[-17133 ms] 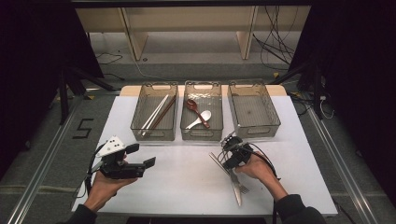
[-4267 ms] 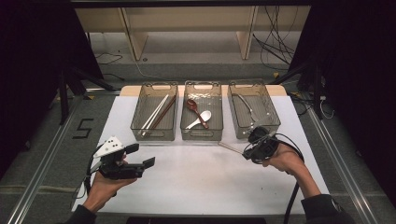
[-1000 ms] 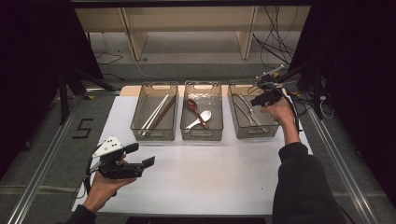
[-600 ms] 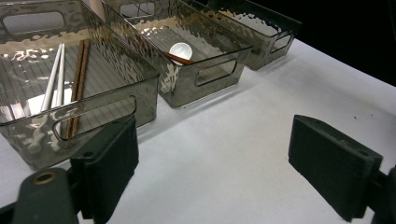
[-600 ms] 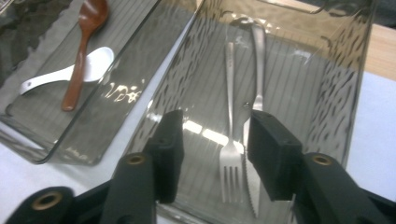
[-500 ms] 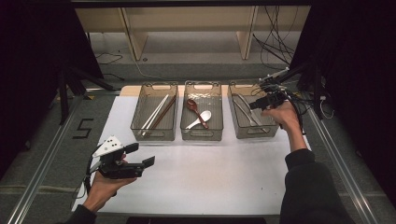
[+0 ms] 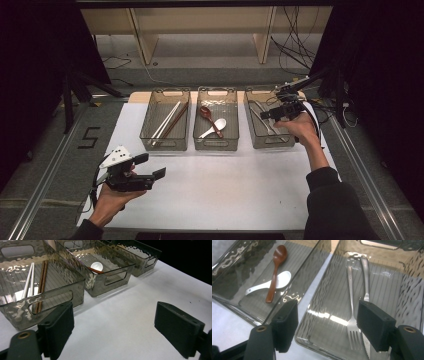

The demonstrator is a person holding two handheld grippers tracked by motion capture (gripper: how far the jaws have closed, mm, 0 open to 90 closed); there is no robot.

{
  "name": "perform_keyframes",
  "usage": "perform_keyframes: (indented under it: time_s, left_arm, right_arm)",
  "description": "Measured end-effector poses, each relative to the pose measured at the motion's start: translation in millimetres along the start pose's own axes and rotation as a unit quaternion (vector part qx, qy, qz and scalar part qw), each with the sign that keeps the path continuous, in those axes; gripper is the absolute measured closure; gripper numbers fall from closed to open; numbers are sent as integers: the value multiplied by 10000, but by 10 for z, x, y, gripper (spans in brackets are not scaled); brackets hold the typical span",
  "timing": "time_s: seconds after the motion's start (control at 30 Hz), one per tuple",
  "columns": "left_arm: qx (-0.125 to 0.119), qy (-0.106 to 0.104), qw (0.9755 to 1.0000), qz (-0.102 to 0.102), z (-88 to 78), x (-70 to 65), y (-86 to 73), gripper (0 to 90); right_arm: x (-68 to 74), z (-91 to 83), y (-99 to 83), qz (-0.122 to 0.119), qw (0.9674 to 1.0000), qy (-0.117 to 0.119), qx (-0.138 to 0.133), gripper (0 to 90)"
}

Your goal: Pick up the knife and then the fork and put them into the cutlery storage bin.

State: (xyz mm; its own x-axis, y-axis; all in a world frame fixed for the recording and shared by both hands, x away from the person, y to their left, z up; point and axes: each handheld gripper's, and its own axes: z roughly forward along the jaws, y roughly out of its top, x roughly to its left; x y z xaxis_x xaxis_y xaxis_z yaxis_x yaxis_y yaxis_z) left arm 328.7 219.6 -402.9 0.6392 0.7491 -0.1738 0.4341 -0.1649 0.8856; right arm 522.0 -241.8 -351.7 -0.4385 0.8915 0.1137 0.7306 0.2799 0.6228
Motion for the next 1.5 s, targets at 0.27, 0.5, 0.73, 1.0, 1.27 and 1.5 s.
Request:
perform_keyframes:
  time_s: [0.27,0.5,0.73,1.0,1.27,1.5]
  left_arm:
    - [21,-5,10000,-2,4,-3,-2,154]
    - [23,-7,10000,-3,4,-3,-2,155]
    - [25,-6,10000,-5,7,-5,-3,155]
    - [27,-6,10000,-3,8,-7,-4,155]
    - [25,-10,10000,-17,8,-4,-4,154]
    - [38,-44,10000,-28,14,-5,-4,154]
  right_arm:
    - [104,-61,-70,-61,9997,73,-215,328]
    - [175,-87,-146,-81,9990,187,-410,308]
    - [273,-145,-226,-142,9974,275,-655,294]
    - [402,-189,-319,-225,9953,331,-881,281]
    - [536,-218,-460,-353,9922,458,-1102,267]
    - [632,-241,-578,-393,9895,654,-1231,259]
